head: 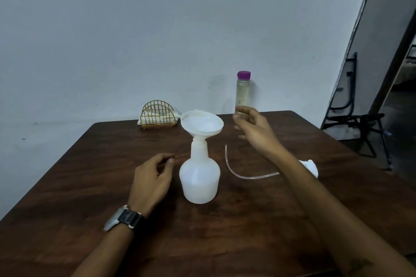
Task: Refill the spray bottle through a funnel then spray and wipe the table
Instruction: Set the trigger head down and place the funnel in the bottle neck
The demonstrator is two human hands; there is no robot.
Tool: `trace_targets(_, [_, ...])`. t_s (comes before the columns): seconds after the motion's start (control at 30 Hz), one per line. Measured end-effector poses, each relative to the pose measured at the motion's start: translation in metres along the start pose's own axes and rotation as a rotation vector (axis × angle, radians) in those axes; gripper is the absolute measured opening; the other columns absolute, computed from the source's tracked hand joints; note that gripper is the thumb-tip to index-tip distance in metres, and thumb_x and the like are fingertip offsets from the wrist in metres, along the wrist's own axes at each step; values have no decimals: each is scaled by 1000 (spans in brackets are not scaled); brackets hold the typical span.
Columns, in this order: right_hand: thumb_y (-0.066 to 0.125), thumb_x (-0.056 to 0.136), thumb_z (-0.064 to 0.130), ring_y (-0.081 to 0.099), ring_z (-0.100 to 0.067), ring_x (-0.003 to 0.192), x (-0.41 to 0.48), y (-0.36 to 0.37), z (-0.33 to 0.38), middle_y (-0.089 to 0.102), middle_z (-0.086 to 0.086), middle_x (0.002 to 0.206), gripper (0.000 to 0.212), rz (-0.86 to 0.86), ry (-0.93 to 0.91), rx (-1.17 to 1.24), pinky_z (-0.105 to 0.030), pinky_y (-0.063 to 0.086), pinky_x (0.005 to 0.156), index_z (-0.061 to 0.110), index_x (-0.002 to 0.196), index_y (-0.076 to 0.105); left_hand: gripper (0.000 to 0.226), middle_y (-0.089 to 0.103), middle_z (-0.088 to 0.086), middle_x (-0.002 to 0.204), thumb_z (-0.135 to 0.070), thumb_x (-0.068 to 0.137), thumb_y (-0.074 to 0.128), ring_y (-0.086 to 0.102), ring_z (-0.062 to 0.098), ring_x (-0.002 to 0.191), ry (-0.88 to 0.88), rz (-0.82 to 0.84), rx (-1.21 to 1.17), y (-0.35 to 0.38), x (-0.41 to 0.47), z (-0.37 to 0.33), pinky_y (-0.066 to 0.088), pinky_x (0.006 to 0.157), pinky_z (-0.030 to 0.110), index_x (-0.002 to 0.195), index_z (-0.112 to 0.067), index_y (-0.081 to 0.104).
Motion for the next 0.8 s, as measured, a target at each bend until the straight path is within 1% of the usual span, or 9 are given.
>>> trace_targets(0.07, [66,101,39,66,-16,115,24,-7,-16,66,14,114,30,-42,15,-102,-49,54,107,35,129,58,24,71,-15,116,-29,99,64,59,-4,96,11,28,46,2,6,5,42,81,14,121,-26,73])
trace_targets(0.13, [67,100,39,65,-15,115,47,-12,-27,63,18,111,36,-72,35,-192,-45,55,105,29,134,58,26,71,-14,118,-26,98,67,60,-3,98,31,51,79,5,14,10,44,85,14,123,-25,72])
trace_targets(0.23, [66,101,33,63,-19,120,74,-16,-34,63,7,121,44,-108,47,-296,-36,53,101,20,142,56,27,73,-10,117,-21,96,69,61,-3,99,91,33,111,9,27,14,43,84,8,123,-21,72])
trace_targets(0.37, [64,102,32,59,-23,126,109,-18,-42,55,-7,142,53,-115,-12,-507,-29,45,95,16,150,49,28,75,-7,113,-21,93,73,66,2,100,78,32,100,20,53,16,52,88,20,121,-19,74])
trace_targets(0.43, [62,102,31,56,-30,130,130,-17,-42,47,-14,148,56,-117,-65,-615,-33,45,99,15,152,45,23,76,-7,107,-21,93,73,68,4,97,75,34,98,26,67,11,48,82,14,115,-17,76])
trace_targets(0.5, [61,102,30,55,-41,130,154,-18,-37,39,-18,149,60,-136,-117,-695,-45,48,106,14,155,39,1,73,-11,88,-19,91,73,65,1,82,79,36,92,30,80,7,41,68,4,92,-18,73])
trace_targets(0.57, [63,100,29,49,-50,131,180,-19,-30,32,-21,151,66,-164,-159,-755,-51,47,107,14,158,33,18,65,-18,74,-15,89,74,59,-6,70,99,37,66,34,88,6,40,62,3,81,-27,64])
trace_targets(0.73, [73,95,38,36,-56,142,230,-20,-21,5,-20,169,102,-139,-102,-814,-55,42,111,28,168,3,16,73,-19,95,-14,89,75,64,-15,87,139,65,19,38,95,21,44,73,1,104,-21,76])
trace_targets(0.8, [76,92,36,45,-53,136,244,-20,-26,20,-25,163,103,-116,-74,-791,-51,46,107,31,167,6,16,76,-17,98,-16,90,75,67,-8,91,140,71,18,38,93,28,51,77,10,105,-22,77])
Point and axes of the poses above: each hand's wrist, its own x-axis towards the middle knuckle, its own y-axis out of the palm, z = x × y, the point moved 4 cm from there along x, towards the middle knuckle
